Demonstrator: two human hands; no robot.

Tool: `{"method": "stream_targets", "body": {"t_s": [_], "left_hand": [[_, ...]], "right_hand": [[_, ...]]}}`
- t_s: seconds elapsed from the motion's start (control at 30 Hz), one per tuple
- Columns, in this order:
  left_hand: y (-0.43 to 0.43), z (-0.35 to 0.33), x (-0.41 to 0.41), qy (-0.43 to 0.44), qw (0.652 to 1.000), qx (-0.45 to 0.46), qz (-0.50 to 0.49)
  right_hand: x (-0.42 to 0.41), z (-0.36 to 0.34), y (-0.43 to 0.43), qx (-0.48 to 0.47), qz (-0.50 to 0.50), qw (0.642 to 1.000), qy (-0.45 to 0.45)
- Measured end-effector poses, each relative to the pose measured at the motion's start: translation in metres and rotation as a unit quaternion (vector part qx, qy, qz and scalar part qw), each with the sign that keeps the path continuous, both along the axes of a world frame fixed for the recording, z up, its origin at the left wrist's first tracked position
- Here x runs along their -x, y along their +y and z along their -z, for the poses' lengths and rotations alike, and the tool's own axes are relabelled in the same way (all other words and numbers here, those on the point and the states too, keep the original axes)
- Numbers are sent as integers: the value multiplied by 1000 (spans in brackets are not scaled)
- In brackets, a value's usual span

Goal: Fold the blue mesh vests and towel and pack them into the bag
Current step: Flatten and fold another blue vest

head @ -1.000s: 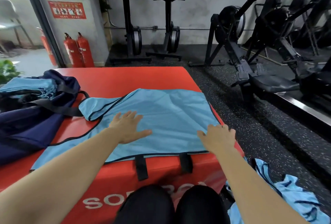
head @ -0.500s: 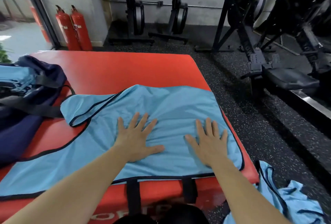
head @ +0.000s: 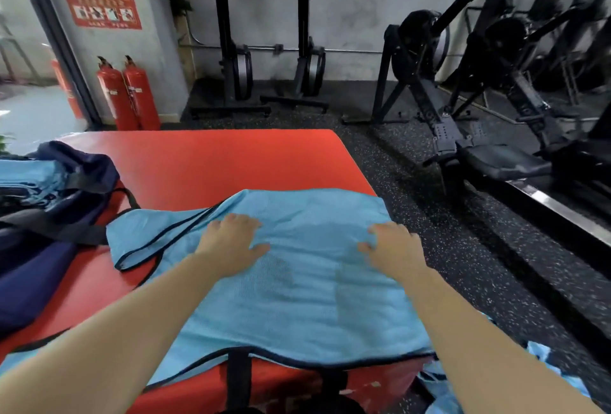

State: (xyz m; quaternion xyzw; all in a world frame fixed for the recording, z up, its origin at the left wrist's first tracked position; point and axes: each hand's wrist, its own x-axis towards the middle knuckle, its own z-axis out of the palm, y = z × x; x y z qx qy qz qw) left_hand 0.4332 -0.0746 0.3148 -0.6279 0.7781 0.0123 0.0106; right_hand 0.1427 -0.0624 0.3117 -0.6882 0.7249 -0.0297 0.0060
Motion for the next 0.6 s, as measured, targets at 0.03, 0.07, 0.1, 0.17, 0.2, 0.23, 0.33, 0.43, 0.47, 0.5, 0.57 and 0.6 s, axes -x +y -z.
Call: {"method": "stream_targets", "body": {"t_s": [0.03, 0.07, 0.1, 0.17, 0.2, 0.23, 0.33, 0.43, 0.47, 0.5, 0.57, 0.6], "left_hand": [[-13, -6, -4, 2, 1000, 5, 3], [-26, -10, -8, 3, 1000, 5, 0], [-40, -14, -11, 2, 1000, 4, -8], [-68, -14, -17, -8, 1000, 10, -29], [-82, -12, -19, -16, 999, 13, -38], [-95, -9, -20, -26, 998, 16, -48], [-126, 0, -26, -28, 994, -23, -101], [-148, 5, -34, 25, 985, -91, -143], [-154, 6, -37, 39, 982, -112, -147], [-157, 5, -39, 55, 980, -127, -145], [-158, 4, -41, 100, 976, -123, -151], [-153, 5, -41, 130, 974, -102, -153]], "right_hand": [[1, -8, -16, 16, 5, 1000, -2], [1, -15, -32, 24, 7, 1000, -9], [-1, -19, -49, 29, 3, 999, -16], [-8, -22, -82, 28, -11, 999, -22], [-12, -21, -98, 17, -19, 1000, -15], [-15, -17, -113, 3, -29, 1000, -2], [-21, -3, -149, -57, -34, 998, 21], [-24, 10, -169, -101, -35, 994, 29], [-24, 10, -171, -103, -38, 994, 28], [-24, 8, -172, -98, -47, 994, 21], [-22, 2, -169, -74, -72, 995, 7], [-21, 0, -163, -38, -90, 995, 19]]}}
